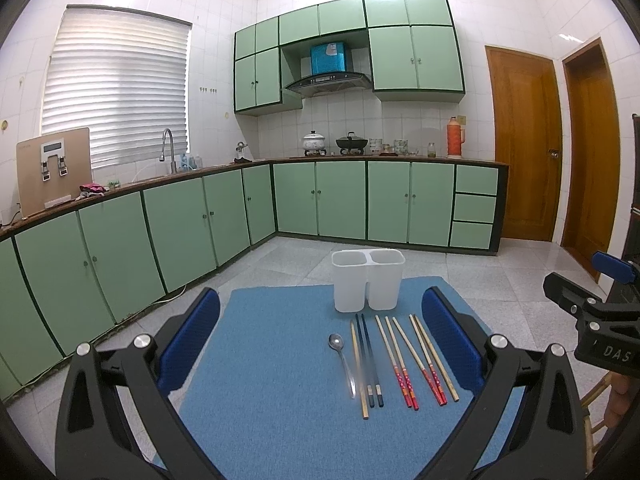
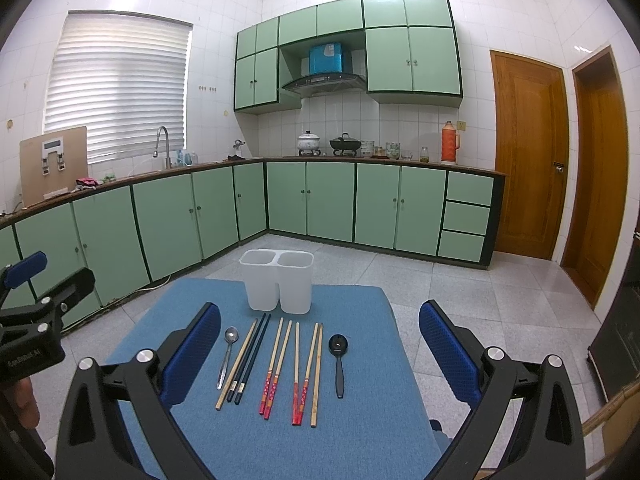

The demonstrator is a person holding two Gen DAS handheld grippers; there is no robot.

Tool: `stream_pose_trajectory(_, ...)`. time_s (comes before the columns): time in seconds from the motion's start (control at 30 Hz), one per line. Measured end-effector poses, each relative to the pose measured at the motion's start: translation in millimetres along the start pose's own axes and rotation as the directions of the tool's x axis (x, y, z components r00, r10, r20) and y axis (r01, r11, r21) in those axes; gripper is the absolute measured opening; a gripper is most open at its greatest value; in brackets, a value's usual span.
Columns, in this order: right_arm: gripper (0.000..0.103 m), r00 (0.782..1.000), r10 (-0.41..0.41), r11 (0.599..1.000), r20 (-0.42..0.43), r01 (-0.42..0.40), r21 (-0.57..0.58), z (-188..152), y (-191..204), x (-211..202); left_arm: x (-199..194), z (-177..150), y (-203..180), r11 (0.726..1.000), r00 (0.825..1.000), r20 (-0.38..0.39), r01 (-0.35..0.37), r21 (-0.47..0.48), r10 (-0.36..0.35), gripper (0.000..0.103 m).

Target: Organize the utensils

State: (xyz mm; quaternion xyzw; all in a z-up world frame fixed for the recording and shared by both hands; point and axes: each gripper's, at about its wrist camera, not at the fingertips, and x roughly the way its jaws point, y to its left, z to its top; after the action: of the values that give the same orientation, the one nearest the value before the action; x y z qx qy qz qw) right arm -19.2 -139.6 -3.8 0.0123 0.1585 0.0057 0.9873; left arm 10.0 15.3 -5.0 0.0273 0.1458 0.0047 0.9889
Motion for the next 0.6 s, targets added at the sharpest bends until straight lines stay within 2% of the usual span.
stream_pose_trajectory(0.33, 0.097, 0.998, -0.023, 1.0, -0.06, 0.024, 0.001, -12, -7, 42, 52, -10, 18, 1.0, 0.995, -0.097, -0.027, -0.009, 0.026, 0.098)
stream_pose_trajectory(0.47, 0.096, 0.995, -0.031, 1.0, -0.096, 0.03, -0.009, -13, -12, 66, 82, -12, 24, 0.999, 0.989, -0.145, -0.042, -0.002, 0.041, 0.098)
stream_pose_trajectory(0.6, 0.089, 0.988, -0.036, 0.999, -0.153, 0.033, -0.022, -15, -18, 101, 123, -17, 28, 0.999, 0.975, -0.217, -0.042, -0.004, 0.04, 0.098)
